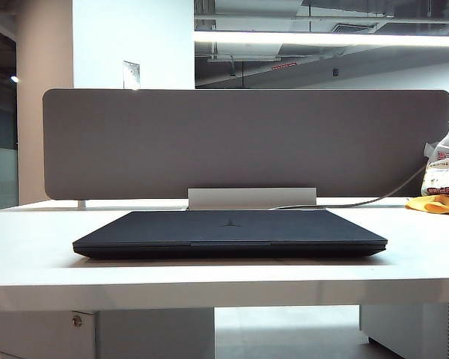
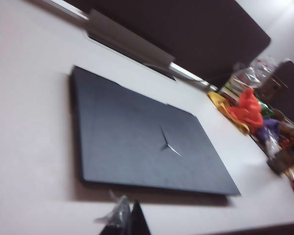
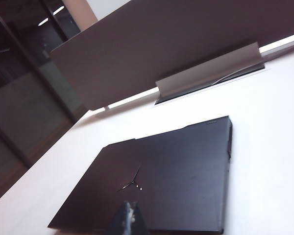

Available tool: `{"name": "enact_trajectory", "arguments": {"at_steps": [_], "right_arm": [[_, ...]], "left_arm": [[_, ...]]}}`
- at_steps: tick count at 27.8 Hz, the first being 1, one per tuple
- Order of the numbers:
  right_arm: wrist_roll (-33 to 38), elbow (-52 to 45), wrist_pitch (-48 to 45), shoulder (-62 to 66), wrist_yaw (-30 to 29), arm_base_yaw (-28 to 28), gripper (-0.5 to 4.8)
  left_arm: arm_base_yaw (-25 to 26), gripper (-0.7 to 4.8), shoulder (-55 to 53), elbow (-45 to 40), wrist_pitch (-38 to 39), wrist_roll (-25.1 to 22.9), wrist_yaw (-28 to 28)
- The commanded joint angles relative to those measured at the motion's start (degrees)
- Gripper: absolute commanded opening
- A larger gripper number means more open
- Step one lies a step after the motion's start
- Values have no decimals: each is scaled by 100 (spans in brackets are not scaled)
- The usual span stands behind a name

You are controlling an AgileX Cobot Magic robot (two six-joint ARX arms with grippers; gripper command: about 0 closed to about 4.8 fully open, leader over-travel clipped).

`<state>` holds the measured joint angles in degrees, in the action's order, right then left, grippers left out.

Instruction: Open the lid of the laptop and use the keypad to enter the password "123".

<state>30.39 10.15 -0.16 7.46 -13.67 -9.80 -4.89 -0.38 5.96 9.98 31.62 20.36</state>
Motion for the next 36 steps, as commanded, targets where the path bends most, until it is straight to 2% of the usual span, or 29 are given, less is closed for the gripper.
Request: {"name": "enact_trajectory", "arguments": {"at_steps": [1, 11, 16, 22, 29, 36], "right_arm": [[-4, 313, -98, 522, -9, -122, -6], [-529, 1545, 9, 2430, -282, -732, -6], [-1270, 2605, 1231, 3064, -254, -1137, -6], [-1545, 3515, 2166, 3187, 310, -1445, -6], [-1550, 4048, 2857, 3193, 350, -1438, -6], [-1567, 4122, 3134, 3189, 348, -1440, -6]], "left_arm": [[-369, -5, -245, 37, -20, 59, -236], [-1143, -5, -1394, 42, -422, 55, -365], [-1161, -5, -1860, 98, -492, 28, -275], [-1161, -5, -2389, 297, -669, -13, -101], [-1161, -5, -3154, 540, -1093, -31, 153], [-1165, -5, -4350, 546, -2006, 11, 481]]}}
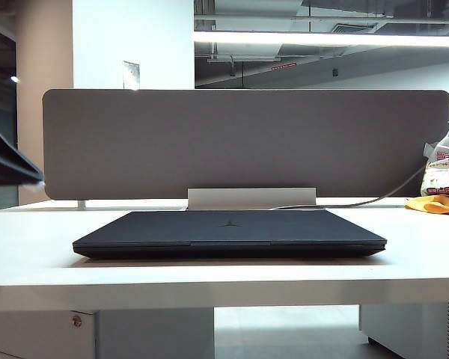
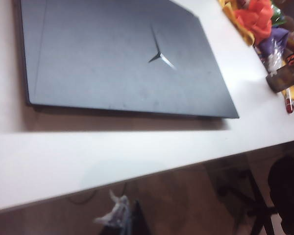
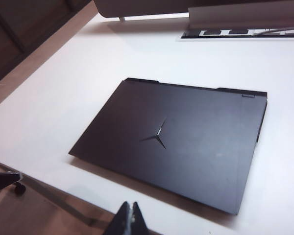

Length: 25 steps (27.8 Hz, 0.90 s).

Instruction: Open the lid of the laptop and use the keypad to enter the password "123".

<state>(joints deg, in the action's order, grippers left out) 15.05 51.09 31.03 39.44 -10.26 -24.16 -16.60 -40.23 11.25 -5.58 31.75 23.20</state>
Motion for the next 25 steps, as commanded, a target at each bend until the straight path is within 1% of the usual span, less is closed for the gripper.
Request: {"name": "enact_trajectory", "arguments": {"at_steps": [1, 4, 7, 9, 13, 16, 18, 20, 24, 25], "right_arm": [[-33, 28, 15, -9, 7, -4, -6], [-33, 55, 15, -4, 7, -7, -5], [-33, 68, 20, 7, 2, -9, -6], [-33, 72, 35, 22, 2, -9, -5], [-35, 72, 63, 109, -13, -9, -5], [-55, 72, 107, 142, -15, -9, -6], [-87, 72, 144, 142, -13, -9, -5], [-164, 72, 186, 140, -11, -9, -5], [-170, 72, 238, 142, -11, -9, -6], [-186, 72, 234, 142, -11, -9, -6]], "left_arm": [[7, -5, -525, 17, -592, 26, 267], [-2, -5, -1023, 44, -1043, 144, 369], [-160, -5, -1512, 243, -1178, 127, 385], [-365, -5, -1788, 424, -1222, 118, 352], [-1014, -5, -2402, 844, -1484, 127, 57], [-1370, -5, -2813, 1158, -1486, 131, -166], [-1471, -5, -3097, 1344, -1488, 199, -151], [-1497, -5, -3386, 1523, -1488, 374, -87], [-1497, 1, -3853, 1797, -1523, 682, 190], [-1497, 11, -3965, 1864, -1534, 785, 282]]}}
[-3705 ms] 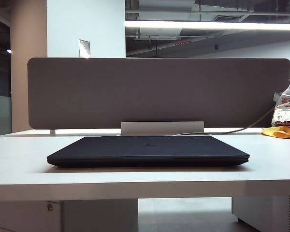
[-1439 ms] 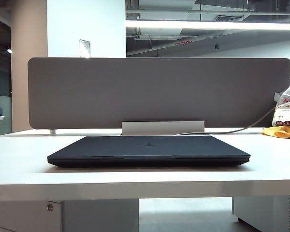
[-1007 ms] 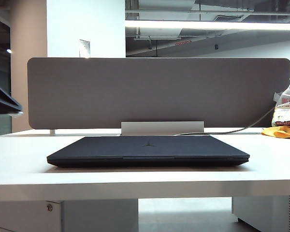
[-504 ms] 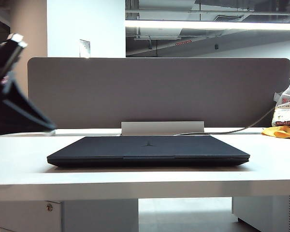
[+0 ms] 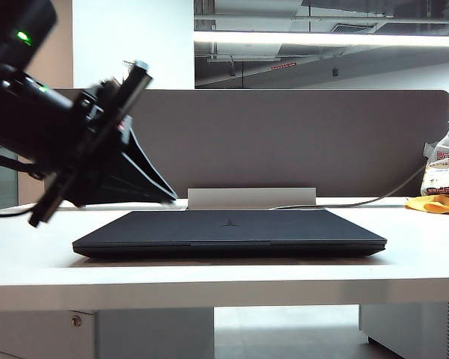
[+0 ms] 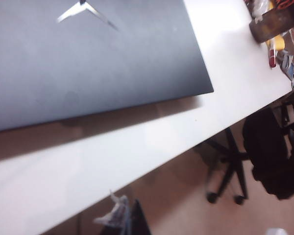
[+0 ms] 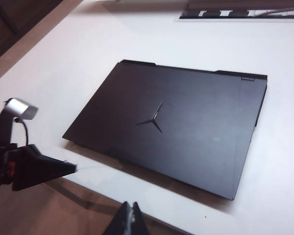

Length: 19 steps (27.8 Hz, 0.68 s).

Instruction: Open the lid of the laptop and use the keypad to enter the password "123".

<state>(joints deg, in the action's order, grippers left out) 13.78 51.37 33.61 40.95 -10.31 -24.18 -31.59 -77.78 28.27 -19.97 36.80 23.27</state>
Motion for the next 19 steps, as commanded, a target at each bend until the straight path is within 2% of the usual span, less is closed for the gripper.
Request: {"name": "enact_trajectory", "arguments": {"at_steps": [1, 5, 9, 19], "right_arm": [[-61, 44, -28, -9, -4, -7, -6], [-81, 44, -37, -9, -2, -7, -6], [-138, 44, -35, -9, 11, -7, -5], [-205, 42, -2, -7, 13, -4, -6]], "left_arm": [[2, 30, -302, 216, -98, 374, 332], [2, 94, -603, 369, -208, 765, 424], [2, 94, -835, 466, -387, 1200, 525], [-37, 96, -1314, 612, -708, 1932, 678]]}}
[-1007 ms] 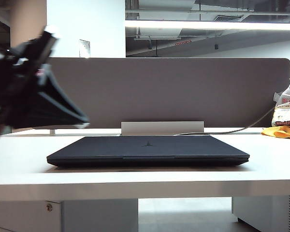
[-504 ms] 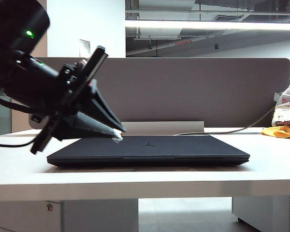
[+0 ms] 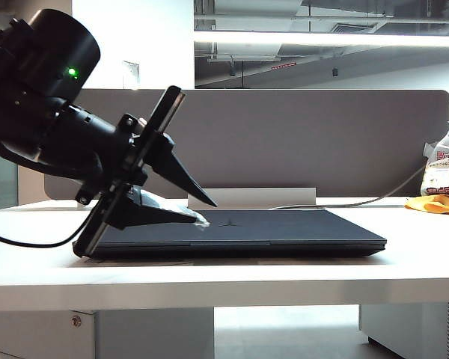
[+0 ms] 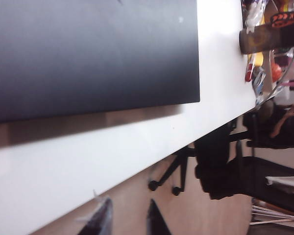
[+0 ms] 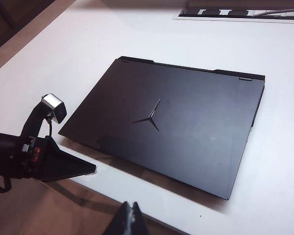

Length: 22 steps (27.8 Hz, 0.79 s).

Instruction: Open the lid of the laptop and use the keypad to enter the password "123".

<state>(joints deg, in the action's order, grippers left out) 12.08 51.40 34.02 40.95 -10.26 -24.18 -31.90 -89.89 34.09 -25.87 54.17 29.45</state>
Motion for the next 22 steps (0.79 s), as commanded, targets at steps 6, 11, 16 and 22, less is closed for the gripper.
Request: {"name": "enact_trajectory", "arguments": {"at_steps": [6, 11, 16, 22], "right_arm": [[-39, 39, 42, -7, 9, -4, -5], [-42, 39, 46, -7, 7, -4, -5], [-59, 39, 48, -7, 7, -4, -5], [-59, 39, 50, -7, 7, -4, -6]], "left_arm": [[-7, 134, -343, 138, -116, 223, 81], [-7, 134, -542, 372, -87, 315, 146], [-9, 135, -813, 664, 83, 363, 299], [-4, 135, -914, 723, 221, 330, 138]]}}
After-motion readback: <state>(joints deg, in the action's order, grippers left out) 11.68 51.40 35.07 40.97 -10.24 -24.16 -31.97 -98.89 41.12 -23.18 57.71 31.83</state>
